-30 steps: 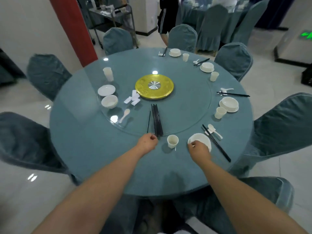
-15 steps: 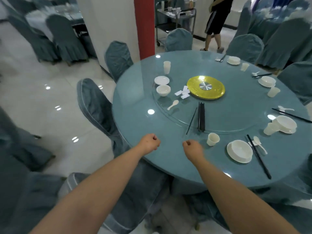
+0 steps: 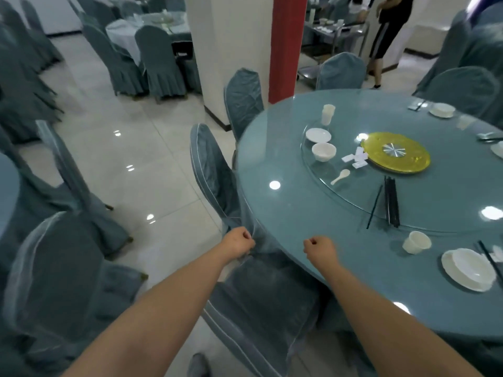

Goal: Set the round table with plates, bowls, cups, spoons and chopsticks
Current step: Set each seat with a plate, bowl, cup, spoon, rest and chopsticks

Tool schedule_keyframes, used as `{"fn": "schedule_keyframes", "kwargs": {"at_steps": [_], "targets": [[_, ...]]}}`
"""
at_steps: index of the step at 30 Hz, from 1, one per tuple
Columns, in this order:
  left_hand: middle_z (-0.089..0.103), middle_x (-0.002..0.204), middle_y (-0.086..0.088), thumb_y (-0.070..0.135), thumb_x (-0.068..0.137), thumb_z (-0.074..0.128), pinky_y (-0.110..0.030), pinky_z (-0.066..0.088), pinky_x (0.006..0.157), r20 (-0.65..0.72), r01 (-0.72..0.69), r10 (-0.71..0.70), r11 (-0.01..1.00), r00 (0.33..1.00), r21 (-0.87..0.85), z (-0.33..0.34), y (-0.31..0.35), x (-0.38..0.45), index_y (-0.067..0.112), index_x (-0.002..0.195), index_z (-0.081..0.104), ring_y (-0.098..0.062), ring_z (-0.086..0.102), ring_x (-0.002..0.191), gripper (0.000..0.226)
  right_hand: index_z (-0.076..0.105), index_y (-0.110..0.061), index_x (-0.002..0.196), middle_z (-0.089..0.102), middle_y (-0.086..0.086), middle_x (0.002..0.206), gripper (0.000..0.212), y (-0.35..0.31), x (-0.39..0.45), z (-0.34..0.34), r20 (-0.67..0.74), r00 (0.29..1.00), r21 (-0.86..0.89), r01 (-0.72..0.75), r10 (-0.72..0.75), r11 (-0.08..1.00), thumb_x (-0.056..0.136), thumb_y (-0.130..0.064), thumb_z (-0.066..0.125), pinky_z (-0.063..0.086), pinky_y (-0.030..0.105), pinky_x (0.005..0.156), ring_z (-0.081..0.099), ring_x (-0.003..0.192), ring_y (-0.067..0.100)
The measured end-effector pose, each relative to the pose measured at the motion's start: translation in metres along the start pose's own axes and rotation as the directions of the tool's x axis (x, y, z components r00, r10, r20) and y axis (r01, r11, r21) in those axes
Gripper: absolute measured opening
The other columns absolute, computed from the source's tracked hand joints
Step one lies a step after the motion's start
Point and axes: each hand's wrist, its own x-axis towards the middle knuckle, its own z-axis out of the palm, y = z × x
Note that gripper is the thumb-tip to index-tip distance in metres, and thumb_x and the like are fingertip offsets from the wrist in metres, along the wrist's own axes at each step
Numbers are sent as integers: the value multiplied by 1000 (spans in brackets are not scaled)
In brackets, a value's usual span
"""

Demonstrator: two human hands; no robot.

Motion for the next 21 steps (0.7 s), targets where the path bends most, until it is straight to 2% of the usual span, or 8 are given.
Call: {"fn": "schedule_keyframes", "kwargs": {"at_steps": [3, 5, 7, 10, 14, 16, 18, 21], "targets": [[66, 88, -10, 16, 84, 61, -38, 55, 80, 68, -33, 30, 998, 997, 52, -34, -20, 24, 17, 80, 54, -26, 64, 83, 9, 59, 2, 73, 69, 25, 89, 28, -24, 2, 31, -55, 995, 34, -81, 83, 996, 92, -16, 50, 52, 40, 76, 65, 83, 37], [63, 84, -7, 15, 84, 60, -36, 54, 77, 105, -50, 42, 996, 994, 76, -56, -32, 40, 18, 79, 53, -23, 61, 79, 9, 59, -1, 72, 66, 17, 80, 28, -43, -4, 52, -61, 991, 2, -118, 118, 993, 92, -17, 49, 47, 34, 70, 61, 77, 32], [62, 83, -7, 14, 84, 60, -35, 52, 74, 148, -73, 56, 991, 987, 114, -73, -38, 50, 18, 78, 52, -22, 58, 77, 10, 55, -5, 69, 62, 17, 74, 28, -56, -11, 66, -78, 985, 8, -151, 151, 989, 93, -18, 48, 45, 33, 68, 56, 72, 27], [63, 84, -9, 15, 84, 60, -39, 54, 76, 215, -104, 68, 982, 974, 160, -91, -39, 66, 18, 78, 52, -24, 60, 77, 11, 63, 5, 78, 68, 22, 83, 32, -63, -20, 83, -106, 971, 76, -205, 212, 976, 94, -19, 48, 51, 38, 73, 63, 78, 32], [66, 79, -4, 17, 84, 61, -36, 55, 74, 225, -165, 118, 964, 967, 207, -100, -29, 81, 19, 77, 53, -21, 65, 76, 11, 64, 3, 79, 68, 23, 86, 30, -69, -17, 87, -129, 963, 121, -220, 235, 968, 94, -18, 48, 52, 41, 75, 65, 84, 36], [67, 78, -4, 18, 83, 62, -35, 54, 72, 233, -176, 125, 960, 965, 216, -101, -26, 88, 19, 77, 53, -22, 67, 80, 11, 60, 0, 73, 68, 25, 85, 29, -70, -11, 87, -150, 963, 117, -210, 226, 971, 94, -18, 48, 51, 41, 74, 63, 77, 33], [65, 76, -4, 17, 82, 62, -30, 51, 62, 237, -171, 124, 967, 964, 188, -100, -24, 93, 18, 76, 53, -18, 66, 72, 11, 58, -2, 72, 68, 25, 84, 30, -70, -5, 88, -155, 959, 146, -217, 239, 965, 95, -19, 48, 49, 37, 70, 59, 72, 29], [68, 76, -3, 19, 81, 63, -25, 48, 59, 233, -176, 129, 966, 964, 192, -105, -20, 105, 18, 77, 55, -14, 64, 68, 9, 64, 4, 81, 69, 21, 85, 32, -72, 7, 88, -159, 949, 170, -246, 273, 954, 95, -19, 47, 50, 37, 75, 64, 81, 33]]}}
